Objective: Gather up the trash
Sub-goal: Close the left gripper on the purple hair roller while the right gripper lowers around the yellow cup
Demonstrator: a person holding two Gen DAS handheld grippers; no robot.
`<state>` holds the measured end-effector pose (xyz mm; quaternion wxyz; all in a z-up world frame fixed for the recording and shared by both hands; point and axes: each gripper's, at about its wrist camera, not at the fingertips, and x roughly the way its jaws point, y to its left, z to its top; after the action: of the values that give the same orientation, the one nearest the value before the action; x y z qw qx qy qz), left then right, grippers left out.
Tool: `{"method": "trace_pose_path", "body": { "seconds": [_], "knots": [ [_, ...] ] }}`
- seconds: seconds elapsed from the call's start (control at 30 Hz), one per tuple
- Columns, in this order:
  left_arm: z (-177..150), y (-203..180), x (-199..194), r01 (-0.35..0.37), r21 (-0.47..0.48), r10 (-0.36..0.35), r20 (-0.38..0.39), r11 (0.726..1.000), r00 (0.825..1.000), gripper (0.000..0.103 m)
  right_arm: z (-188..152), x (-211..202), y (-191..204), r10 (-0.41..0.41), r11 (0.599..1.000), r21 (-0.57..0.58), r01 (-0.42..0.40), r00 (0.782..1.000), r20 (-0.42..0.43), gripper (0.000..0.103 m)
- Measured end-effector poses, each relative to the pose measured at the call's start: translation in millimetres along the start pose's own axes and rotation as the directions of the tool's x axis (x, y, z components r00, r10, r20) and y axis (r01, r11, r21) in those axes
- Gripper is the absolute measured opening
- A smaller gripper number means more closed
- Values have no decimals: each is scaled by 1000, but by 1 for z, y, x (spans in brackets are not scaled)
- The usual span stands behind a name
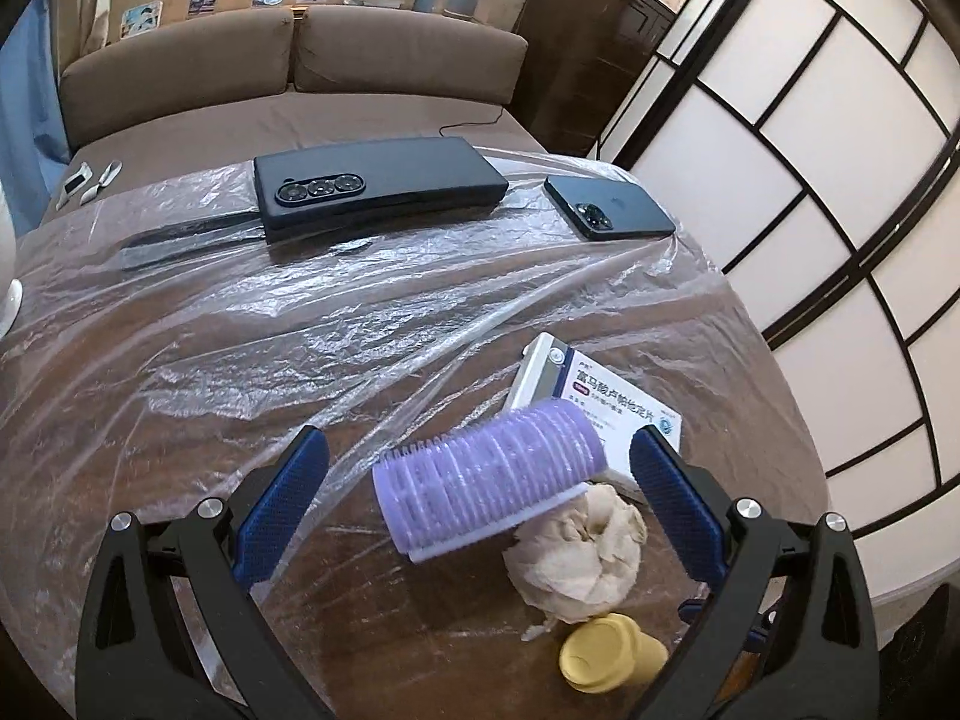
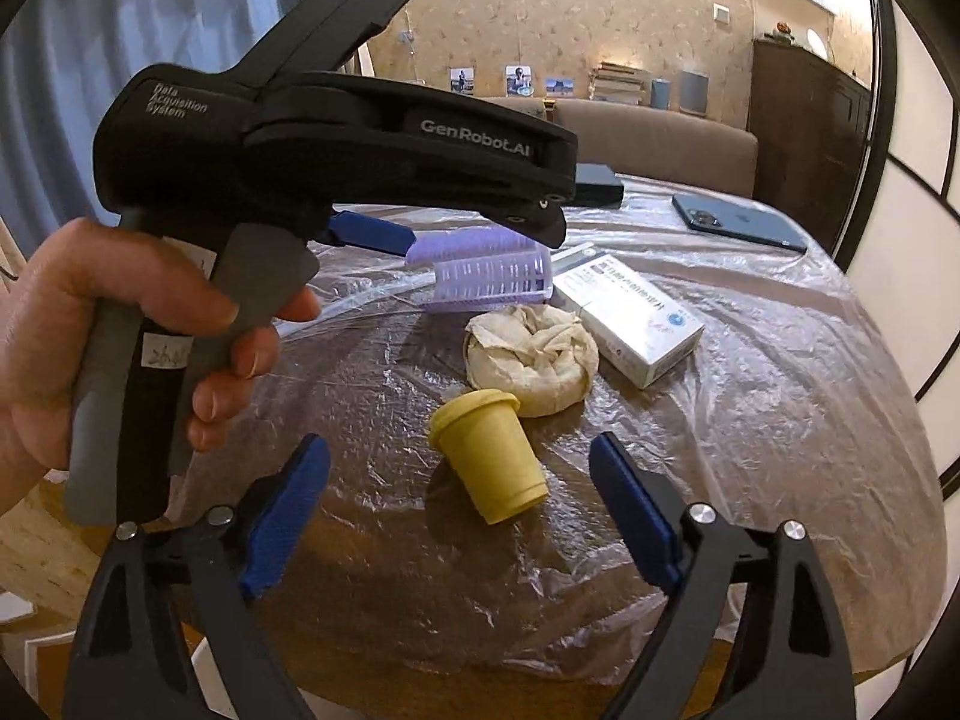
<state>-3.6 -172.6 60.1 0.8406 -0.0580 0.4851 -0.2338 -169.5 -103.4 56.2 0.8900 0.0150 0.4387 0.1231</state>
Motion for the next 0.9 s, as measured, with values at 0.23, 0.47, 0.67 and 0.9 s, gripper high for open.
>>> {"method": "trace_pose_path", "body": {
  "seconds": [0.23,0.47,0.67,0.9],
  "knots": [
    [1,8,6,8,2,-8,1,1000,1000,101,3,12,-2,-6,1000,-14,6,1000,-18,74],
    [-2,10,8,21,22,-21,-3,1000,1000,94,0,21,-4,3,1000,-20,-4,999,-41,57],
    [-5,12,10,24,32,-23,-8,999,1000,87,0,21,-6,14,1000,-16,-14,999,-37,47],
    [-6,12,9,16,53,-15,-9,998,1000,76,1,22,-7,14,1000,-25,-15,999,-39,44]
  ]
}}
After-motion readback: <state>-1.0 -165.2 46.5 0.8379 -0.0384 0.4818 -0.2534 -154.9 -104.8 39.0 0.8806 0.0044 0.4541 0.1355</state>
